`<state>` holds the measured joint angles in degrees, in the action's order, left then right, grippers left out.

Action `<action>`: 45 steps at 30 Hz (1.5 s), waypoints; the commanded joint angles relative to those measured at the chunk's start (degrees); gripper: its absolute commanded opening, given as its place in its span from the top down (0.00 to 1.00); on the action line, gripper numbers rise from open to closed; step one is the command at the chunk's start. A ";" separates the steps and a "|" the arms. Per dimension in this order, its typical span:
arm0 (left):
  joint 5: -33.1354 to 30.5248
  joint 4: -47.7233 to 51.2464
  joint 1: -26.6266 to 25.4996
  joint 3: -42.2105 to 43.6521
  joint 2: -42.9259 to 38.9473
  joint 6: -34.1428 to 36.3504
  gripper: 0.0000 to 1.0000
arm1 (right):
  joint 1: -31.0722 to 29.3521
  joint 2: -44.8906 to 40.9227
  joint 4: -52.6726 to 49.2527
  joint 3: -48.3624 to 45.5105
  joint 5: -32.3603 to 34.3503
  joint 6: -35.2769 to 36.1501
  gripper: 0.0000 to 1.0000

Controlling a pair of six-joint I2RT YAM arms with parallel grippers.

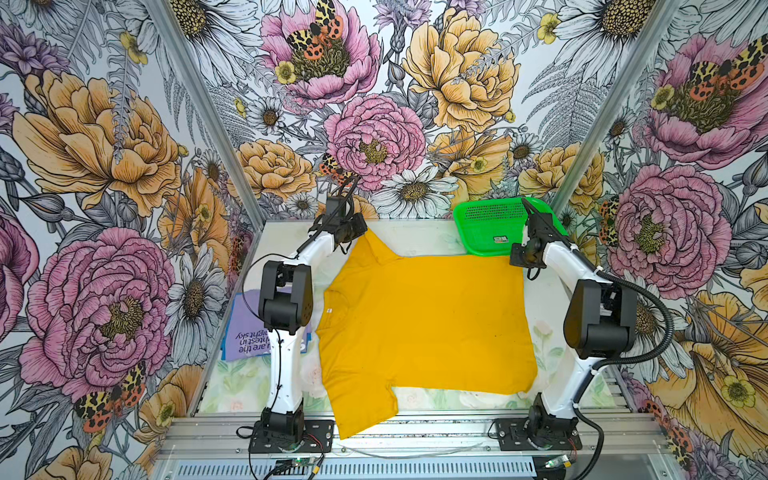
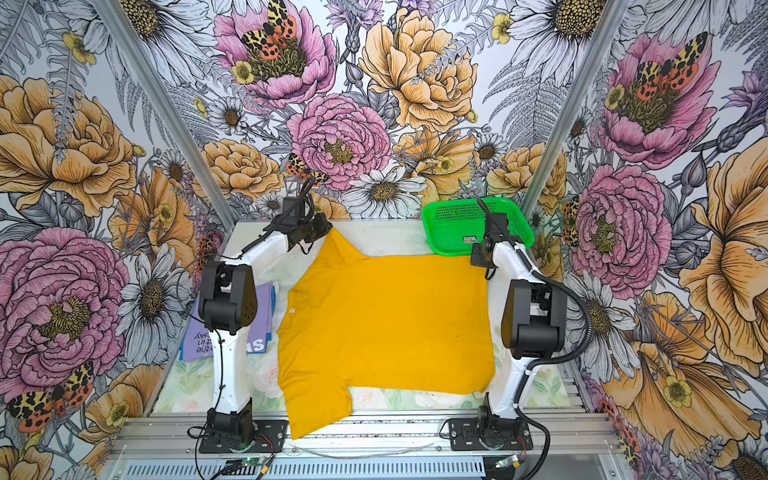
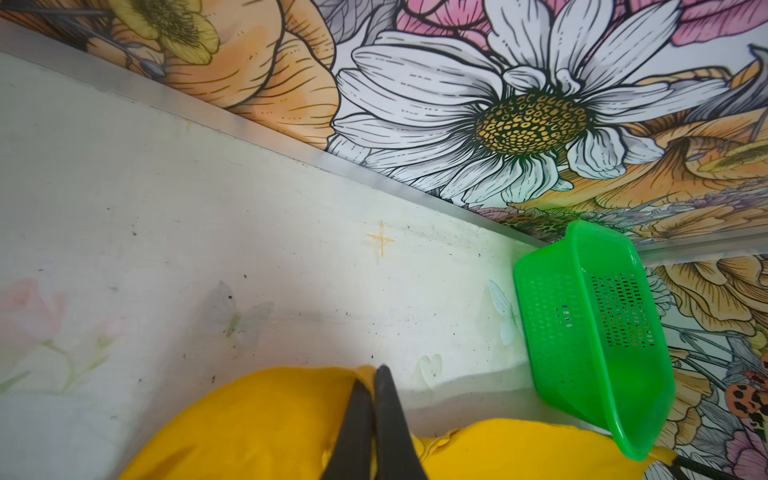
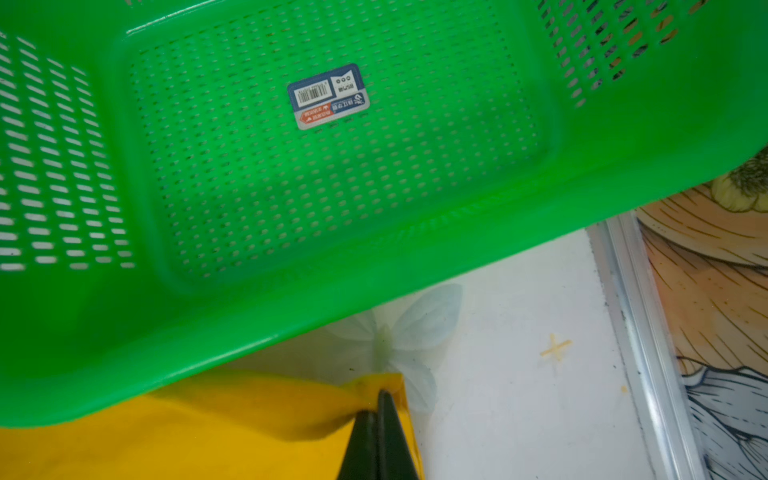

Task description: Fold and stack the t-shirts

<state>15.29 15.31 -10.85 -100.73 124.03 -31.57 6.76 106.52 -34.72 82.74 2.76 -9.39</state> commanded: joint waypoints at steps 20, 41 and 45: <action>-15.08 -0.86 -2.70 54.72 -51.82 -6.59 1.00 | 2.46 -25.55 6.35 -30.00 -1.38 -6.81 1.00; -15.58 11.66 -6.15 61.99 -72.24 -8.43 0.01 | 1.41 -36.64 2.58 -34.31 2.82 -10.27 0.20; -11.24 14.98 -5.94 57.25 -69.07 -5.35 0.01 | 0.94 -31.81 -1.06 -30.23 -4.03 -9.16 0.19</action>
<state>0.49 26.65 -16.64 -40.56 53.58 -40.32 7.94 72.23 -32.80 49.95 3.73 -19.03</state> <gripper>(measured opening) 0.986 0.813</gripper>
